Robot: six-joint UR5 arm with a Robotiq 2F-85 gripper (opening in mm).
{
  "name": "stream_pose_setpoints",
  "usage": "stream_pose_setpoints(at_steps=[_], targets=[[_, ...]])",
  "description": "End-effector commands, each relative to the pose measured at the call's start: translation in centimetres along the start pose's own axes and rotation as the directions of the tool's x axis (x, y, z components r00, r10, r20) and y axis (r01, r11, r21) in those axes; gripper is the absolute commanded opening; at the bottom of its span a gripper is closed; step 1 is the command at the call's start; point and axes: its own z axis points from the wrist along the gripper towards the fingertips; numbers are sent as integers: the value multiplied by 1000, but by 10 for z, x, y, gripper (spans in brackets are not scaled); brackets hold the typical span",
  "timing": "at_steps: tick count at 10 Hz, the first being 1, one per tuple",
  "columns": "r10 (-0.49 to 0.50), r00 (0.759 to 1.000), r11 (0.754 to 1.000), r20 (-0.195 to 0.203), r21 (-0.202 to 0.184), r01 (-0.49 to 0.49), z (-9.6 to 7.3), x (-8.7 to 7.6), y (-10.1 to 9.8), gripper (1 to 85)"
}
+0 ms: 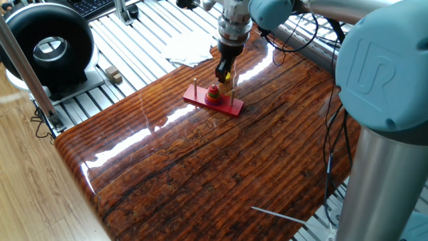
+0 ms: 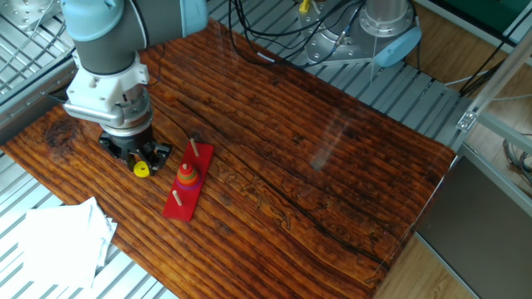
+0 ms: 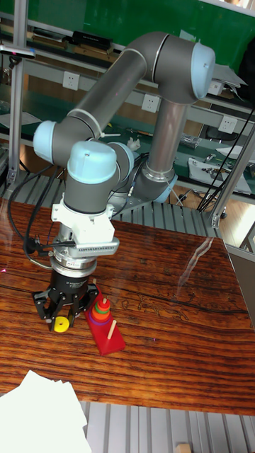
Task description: Take out one Hanoi block and throw it aside
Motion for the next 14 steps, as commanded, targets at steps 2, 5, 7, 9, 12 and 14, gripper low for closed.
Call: stream_pose_setpoints(at_steps=[2,5,7,9,12,14], targets=[[-11,1000,1000,5,1,11,-1,2,-4,557],[-14,1000,1000,-9,5,14,-10,4,-4,587],[16,999,1000,-44,-14,-17,-38,8,7,587],[71,994,997,-78,-33,-74,-63,9,21,533],[140,988,988,-68,-54,-144,-101,-3,46,47],[192,979,976,-62,-91,-197,-114,-9,74,10]])
